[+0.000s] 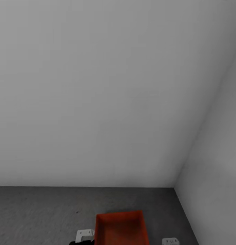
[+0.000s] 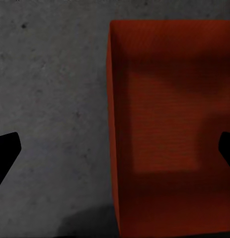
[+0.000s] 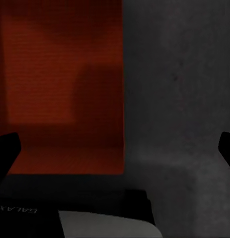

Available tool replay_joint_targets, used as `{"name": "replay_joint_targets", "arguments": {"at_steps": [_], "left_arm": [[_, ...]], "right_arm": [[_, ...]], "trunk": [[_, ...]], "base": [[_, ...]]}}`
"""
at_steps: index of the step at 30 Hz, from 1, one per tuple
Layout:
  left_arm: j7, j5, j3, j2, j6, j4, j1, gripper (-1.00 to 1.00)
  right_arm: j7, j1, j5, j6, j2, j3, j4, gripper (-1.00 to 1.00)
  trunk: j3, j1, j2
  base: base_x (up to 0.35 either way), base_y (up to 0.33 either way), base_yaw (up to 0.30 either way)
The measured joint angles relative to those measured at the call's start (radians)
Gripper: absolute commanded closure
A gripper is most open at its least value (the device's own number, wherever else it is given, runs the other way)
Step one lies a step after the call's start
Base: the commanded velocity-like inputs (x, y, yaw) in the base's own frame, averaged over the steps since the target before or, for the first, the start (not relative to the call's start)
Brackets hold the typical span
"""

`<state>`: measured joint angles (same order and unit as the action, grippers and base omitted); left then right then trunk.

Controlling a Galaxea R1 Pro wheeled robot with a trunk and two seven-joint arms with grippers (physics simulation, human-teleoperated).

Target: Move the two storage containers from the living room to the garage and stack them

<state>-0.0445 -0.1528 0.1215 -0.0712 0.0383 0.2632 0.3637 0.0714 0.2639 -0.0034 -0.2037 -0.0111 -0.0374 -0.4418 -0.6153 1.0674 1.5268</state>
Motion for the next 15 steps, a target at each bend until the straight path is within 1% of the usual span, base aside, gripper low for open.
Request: {"name": "replay_joint_targets", "arguments": {"at_steps": [5,10,15], "left_arm": [[-0.002,0.001,0.000,-0.001,-0.001,-0.001,-0.001,-1.00],[-0.001,-0.001,-0.001,-0.001,0.000,-0.001,-0.004,-1.00],[-0.003,-0.006,-0.001,0.000,0.010,0.000,-0.021,-1.00]], "right_arm": [[0.002,0.000,-0.001,0.007,-0.002,0.001,0.019,-1.00],[0.004,0.000,-0.001,0.022,-0.004,0.002,0.041,-1.00],[0.005,0.000,0.000,0.076,-0.003,0.002,0.106,-1.00]], "trunk": [[0.016,-0.019,-0.035],[0.016,-0.019,-0.035],[0.016,-0.019,-0.035]], "base": [[0.000,0.000,0.000],[0.000,0.000,0.000],[0.000,0.000,0.000]]}}
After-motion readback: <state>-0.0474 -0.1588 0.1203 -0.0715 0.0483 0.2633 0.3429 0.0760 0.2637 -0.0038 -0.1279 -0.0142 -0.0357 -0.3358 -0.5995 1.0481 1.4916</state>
